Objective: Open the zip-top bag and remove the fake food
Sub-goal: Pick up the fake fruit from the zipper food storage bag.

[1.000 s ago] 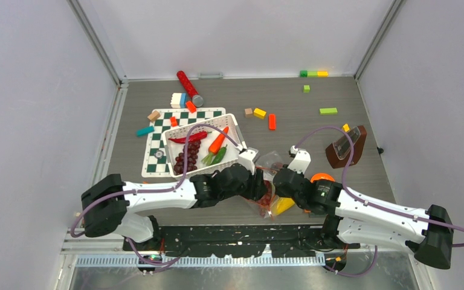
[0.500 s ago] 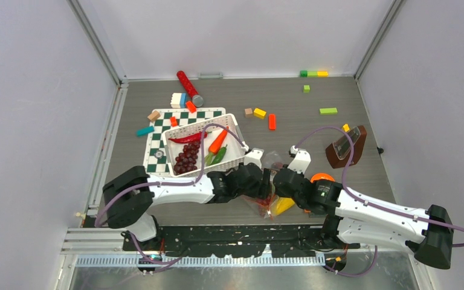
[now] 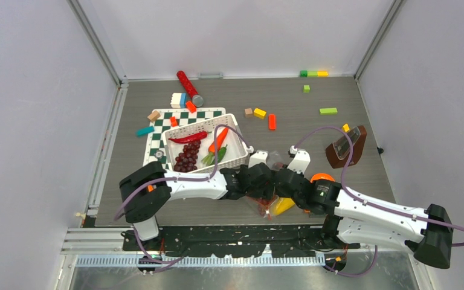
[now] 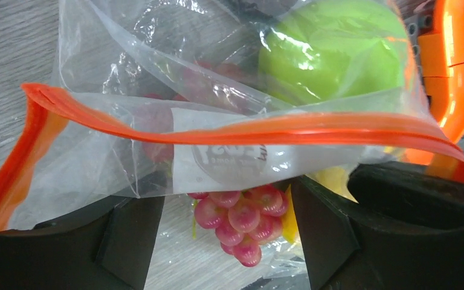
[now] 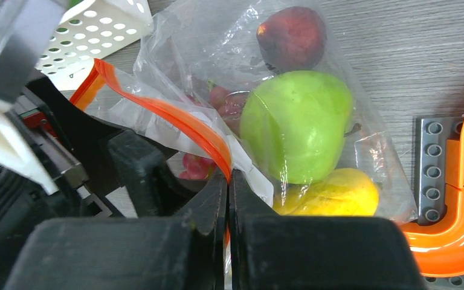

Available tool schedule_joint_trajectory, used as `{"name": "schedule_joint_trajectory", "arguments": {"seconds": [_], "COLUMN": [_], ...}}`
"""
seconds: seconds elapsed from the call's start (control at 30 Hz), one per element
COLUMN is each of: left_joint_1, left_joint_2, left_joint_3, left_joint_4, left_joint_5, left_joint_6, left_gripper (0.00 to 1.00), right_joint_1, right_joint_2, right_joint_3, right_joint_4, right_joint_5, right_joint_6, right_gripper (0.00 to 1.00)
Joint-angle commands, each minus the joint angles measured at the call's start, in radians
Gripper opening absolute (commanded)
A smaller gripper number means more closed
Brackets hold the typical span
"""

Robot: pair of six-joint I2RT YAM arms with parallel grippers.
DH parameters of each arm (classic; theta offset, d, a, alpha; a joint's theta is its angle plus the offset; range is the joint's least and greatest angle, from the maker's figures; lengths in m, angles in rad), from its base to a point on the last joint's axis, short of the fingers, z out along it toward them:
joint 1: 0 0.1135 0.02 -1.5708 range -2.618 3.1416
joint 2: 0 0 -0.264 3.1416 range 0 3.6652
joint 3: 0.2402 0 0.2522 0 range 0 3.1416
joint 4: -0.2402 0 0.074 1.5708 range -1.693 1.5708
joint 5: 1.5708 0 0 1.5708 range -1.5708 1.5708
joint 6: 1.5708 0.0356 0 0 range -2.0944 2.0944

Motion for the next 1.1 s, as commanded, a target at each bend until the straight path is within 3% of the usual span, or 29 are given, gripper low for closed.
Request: {"name": "schedule_joint_trajectory", "arguments": {"seconds": [0.0,0.23,0.37,0.5,1.07], "left_joint_1": [-0.006,-0.012,-0.014,-0.013,-0.014], "left_joint_2": [0.056,0.134,0.132,0.106,-0.174], "left_joint_3": [0.081,0.155,0.151,0.131,-0.148], "left_joint_4": [-0.083,-0.211,-0.216,-0.199,0.127], "left_joint_5": [-0.008,-0.026,-0.035,-0.048,-0.05], "left_joint_6": [-0.01,-0.007,-0.013,-0.011,0.032], "left_gripper": [0.79,0.74,0.57,0.48,0.44], "right_joint_1": [0.004,0.003,0.003,0.004,0.004], "right_joint_2": [0.006,-0.012,-0.02,-0.018,-0.01], "right_joint_3": [0.015,0.003,-0.003,-0.002,-0.005], "right_joint_4": [0.017,0.013,0.011,0.011,0.011], "right_joint_5": [0.024,0.028,0.03,0.031,0.03], "right_joint_6": [0.01,0.014,0.017,0.019,0.022], "right_gripper": [0.0,0.0,0.0,0.0,0.0]}}
